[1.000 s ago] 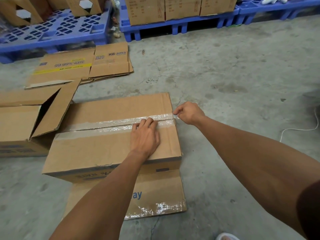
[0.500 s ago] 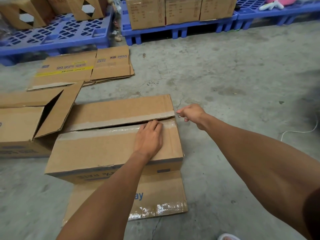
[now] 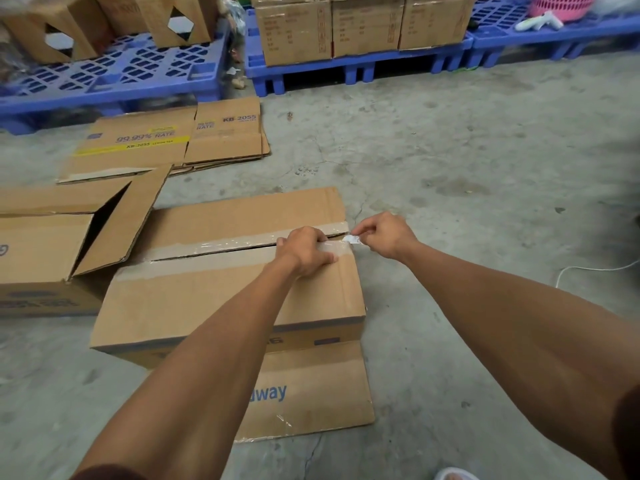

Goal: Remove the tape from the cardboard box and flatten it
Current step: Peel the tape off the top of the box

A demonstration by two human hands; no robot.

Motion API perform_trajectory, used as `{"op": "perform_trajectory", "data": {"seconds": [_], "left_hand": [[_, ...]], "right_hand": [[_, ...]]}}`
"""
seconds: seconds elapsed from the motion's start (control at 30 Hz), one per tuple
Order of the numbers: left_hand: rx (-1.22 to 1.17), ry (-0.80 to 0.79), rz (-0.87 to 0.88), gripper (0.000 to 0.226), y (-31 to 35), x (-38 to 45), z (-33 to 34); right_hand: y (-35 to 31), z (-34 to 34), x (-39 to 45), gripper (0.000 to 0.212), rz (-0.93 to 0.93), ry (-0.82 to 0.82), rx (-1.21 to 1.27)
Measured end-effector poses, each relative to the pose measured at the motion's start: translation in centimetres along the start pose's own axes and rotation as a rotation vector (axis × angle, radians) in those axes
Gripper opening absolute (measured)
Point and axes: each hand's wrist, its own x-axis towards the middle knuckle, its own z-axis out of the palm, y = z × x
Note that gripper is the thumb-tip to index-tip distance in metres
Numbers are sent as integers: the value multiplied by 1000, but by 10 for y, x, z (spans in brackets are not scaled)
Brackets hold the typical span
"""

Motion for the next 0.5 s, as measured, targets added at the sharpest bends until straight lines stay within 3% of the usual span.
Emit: {"op": "perform_trajectory", "data": {"seconds": [0.1,0.23,0.43,0.5], "left_hand": [[-50,-2,-27,51,-1,1,0],[-106,61,-47,51,1,3,-2],[-207,203,-34,38,0,12,6],[-123,249,19,29,1,11,8]], "right_hand": [[-5,-4,-3,36,-7,-39,-20],[-7,-12,-8,31,15,-258,-101],[-1,1,-13,20,269,22,195],[-11,0,-12,22,308,39,345]]}}
